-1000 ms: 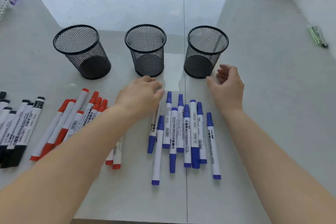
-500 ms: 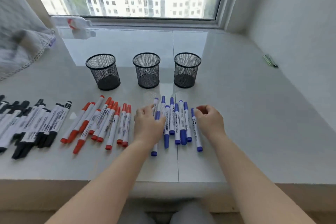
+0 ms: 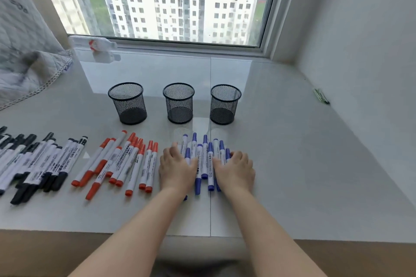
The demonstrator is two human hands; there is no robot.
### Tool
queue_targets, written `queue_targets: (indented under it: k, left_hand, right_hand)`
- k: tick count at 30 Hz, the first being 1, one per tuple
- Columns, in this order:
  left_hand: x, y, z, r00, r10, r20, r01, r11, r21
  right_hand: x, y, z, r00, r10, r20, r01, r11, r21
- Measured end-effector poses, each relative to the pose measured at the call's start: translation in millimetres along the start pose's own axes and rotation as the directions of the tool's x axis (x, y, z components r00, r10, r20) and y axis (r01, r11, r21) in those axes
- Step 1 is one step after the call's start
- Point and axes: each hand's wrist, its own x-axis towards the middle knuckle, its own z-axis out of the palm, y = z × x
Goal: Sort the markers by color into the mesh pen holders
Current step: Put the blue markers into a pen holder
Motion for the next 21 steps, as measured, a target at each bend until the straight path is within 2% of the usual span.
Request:
queue_targets:
  k: [9,16,21]
  left_hand:
    - [6.4,0.0,-0.9,1.0,-0.019,0.024,0.016,0.995,0.099]
    - [16.7,-1.0,-5.7,0.994,-0.023,0.105,0.006,0.988,0.153]
    - [25.9,3.8,-6.3,0.988,-0.073,0.136,0.042,0.976,0.216]
  right_hand:
    - [6.2,-4.2,-5.3,0.999,0.005,0.047,-0.001,0.996,-0.088]
    - [18.0,-0.9,-14.4,0.99,0.012,0.142,0.0,0.996,-0.086]
    - [22.6,7.6,-22.2,0.99,-0.025,0.136,0.035,0.997,-0.072]
